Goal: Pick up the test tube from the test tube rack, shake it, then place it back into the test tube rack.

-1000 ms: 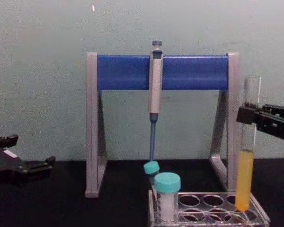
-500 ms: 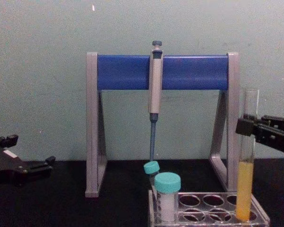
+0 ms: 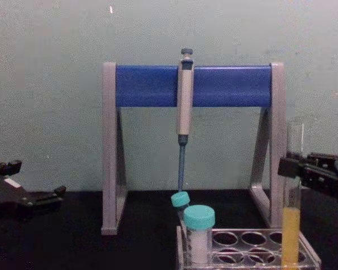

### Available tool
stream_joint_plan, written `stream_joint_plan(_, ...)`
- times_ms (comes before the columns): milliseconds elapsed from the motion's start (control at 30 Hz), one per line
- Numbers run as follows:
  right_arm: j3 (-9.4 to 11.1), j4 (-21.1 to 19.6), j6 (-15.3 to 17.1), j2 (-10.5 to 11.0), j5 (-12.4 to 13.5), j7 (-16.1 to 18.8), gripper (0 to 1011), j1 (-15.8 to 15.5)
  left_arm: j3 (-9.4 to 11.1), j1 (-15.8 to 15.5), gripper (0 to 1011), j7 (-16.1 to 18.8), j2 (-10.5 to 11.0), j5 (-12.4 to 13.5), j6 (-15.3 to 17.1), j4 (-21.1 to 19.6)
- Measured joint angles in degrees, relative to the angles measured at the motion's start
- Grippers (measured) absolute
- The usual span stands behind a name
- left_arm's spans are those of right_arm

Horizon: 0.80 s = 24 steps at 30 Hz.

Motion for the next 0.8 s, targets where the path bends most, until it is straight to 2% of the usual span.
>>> stream_joint_plan(800,-0.86,2.47,0.08,-0.71,-1.40,0.36,222,0.33,0.00,0.00,1001,0.00,0.00,0.00,0.00,0.00)
